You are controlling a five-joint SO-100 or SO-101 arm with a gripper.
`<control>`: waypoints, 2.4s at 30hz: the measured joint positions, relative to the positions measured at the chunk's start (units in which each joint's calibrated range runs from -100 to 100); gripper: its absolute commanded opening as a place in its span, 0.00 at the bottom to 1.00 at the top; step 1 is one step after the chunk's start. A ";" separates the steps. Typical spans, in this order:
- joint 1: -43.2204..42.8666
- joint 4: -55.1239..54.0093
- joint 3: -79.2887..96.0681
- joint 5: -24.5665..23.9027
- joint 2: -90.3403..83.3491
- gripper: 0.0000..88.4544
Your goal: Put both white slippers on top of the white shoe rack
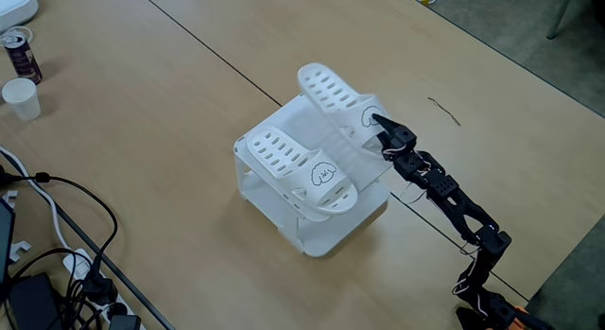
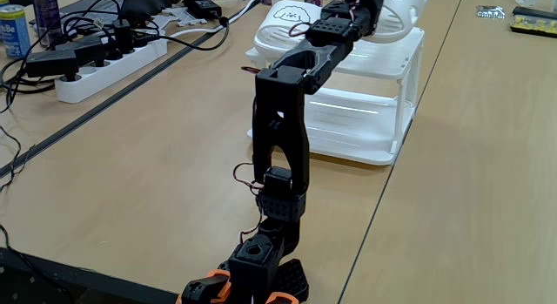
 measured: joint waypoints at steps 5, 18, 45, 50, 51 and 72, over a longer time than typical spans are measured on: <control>-2.77 0.52 -0.18 0.00 0.00 0.01; -3.75 0.86 0.99 0.00 0.00 0.03; -3.75 0.77 9.07 0.00 -0.25 0.25; -3.75 0.69 14.20 0.00 -3.79 0.24; -3.75 0.69 15.27 0.00 -4.78 0.24; -3.75 0.69 42.86 0.00 -35.96 0.02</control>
